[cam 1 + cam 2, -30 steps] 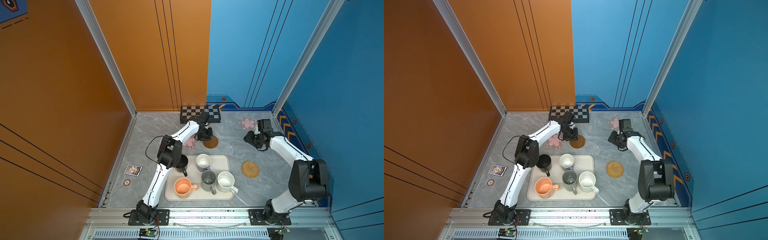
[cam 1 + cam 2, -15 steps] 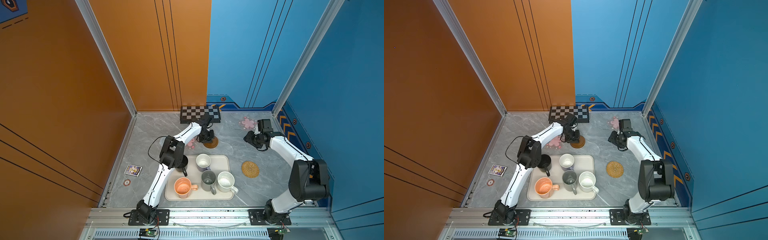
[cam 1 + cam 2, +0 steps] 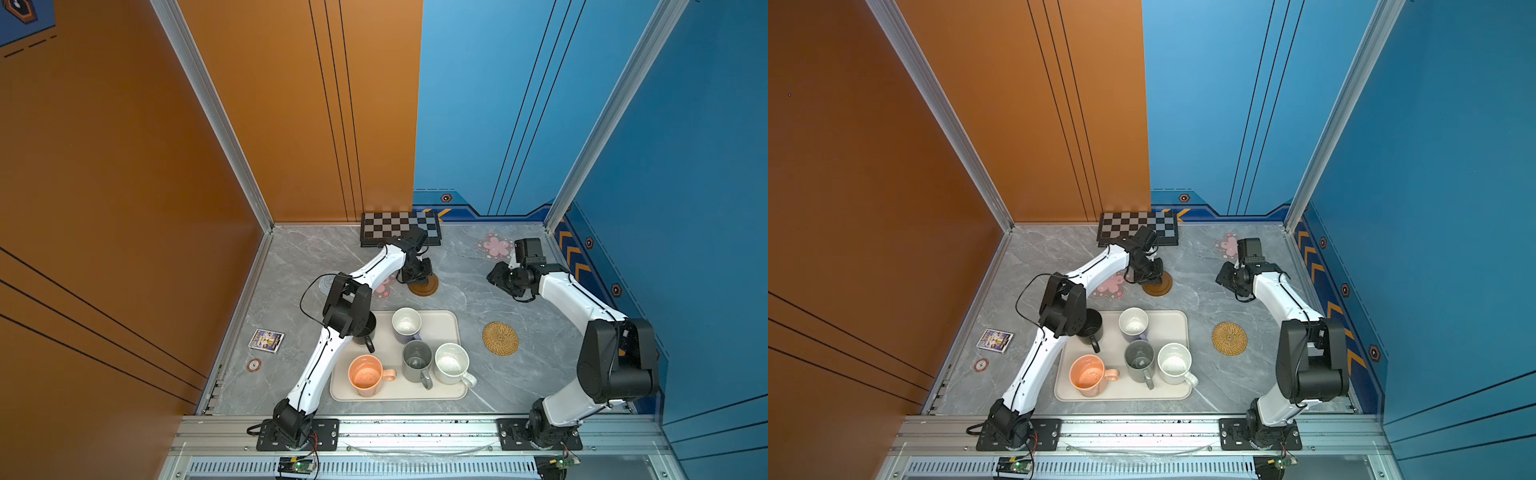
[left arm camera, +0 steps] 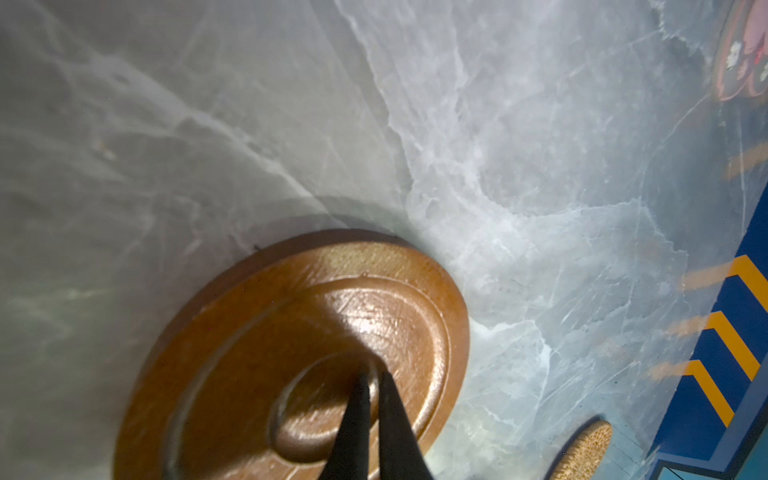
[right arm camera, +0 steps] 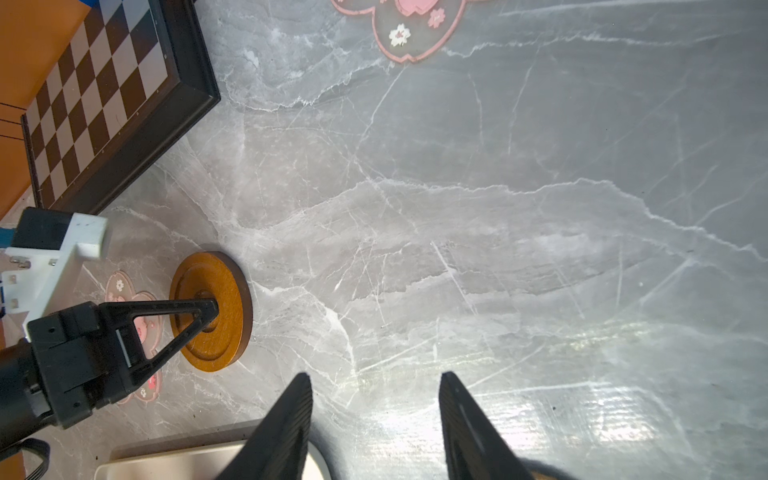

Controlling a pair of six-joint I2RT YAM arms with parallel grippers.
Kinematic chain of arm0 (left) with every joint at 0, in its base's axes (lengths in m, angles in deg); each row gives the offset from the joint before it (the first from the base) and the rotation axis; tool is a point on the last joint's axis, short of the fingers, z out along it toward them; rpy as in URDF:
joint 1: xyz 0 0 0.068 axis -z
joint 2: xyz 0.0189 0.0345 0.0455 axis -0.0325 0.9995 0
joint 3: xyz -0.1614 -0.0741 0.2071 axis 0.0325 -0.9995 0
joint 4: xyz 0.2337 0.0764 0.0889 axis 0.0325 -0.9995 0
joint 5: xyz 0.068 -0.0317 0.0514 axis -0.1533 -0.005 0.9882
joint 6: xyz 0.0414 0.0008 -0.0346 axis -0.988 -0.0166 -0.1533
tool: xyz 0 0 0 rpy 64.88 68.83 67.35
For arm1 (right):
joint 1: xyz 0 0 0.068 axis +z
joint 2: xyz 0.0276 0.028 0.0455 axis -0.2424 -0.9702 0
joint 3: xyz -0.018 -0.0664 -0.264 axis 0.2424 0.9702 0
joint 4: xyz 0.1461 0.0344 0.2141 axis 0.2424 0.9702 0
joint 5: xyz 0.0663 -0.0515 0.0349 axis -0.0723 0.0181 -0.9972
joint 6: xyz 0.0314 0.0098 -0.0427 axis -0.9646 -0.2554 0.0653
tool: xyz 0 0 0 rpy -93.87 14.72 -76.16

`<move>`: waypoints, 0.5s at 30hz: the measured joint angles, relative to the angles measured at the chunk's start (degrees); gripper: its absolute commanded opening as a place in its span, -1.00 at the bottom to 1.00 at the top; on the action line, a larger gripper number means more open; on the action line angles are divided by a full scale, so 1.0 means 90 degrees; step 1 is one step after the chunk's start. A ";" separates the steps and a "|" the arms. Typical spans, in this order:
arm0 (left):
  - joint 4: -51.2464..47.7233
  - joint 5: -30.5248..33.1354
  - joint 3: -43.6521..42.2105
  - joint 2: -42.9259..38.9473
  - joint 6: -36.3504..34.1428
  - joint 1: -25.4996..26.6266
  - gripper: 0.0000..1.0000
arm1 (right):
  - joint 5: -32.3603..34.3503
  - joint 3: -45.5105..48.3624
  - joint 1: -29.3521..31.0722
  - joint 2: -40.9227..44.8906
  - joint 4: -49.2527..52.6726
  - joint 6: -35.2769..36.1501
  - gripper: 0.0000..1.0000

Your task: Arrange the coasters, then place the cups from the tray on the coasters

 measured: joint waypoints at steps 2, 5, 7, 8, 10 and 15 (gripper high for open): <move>0.0005 -0.0010 0.0019 0.0012 0.0015 0.0017 -0.81 | 0.0000 0.0000 0.0005 -0.0002 0.0000 0.0002 0.05; 0.0007 -0.0007 0.0019 0.0012 0.0017 0.0022 -0.81 | 0.0000 0.0000 0.0005 -0.0022 0.0000 0.0002 0.05; 0.0007 -0.0007 0.0019 0.0012 0.0015 0.0022 -0.80 | 0.0000 0.0000 0.0005 -0.0053 0.0000 0.0002 0.05; 0.0007 -0.0010 0.0019 0.0012 0.0012 0.0019 -0.79 | 0.0000 0.0000 0.0005 -0.0070 0.0000 0.0000 0.05; 0.0010 -0.0017 0.0019 0.0012 0.0010 0.0017 -0.79 | 0.0000 0.0000 0.0005 -0.0087 0.0000 0.0000 0.05; -0.0041 0.0046 0.0146 0.0012 -0.0138 0.0017 -0.65 | 0.0005 -0.0005 0.0002 -0.0087 0.0000 -0.0002 0.26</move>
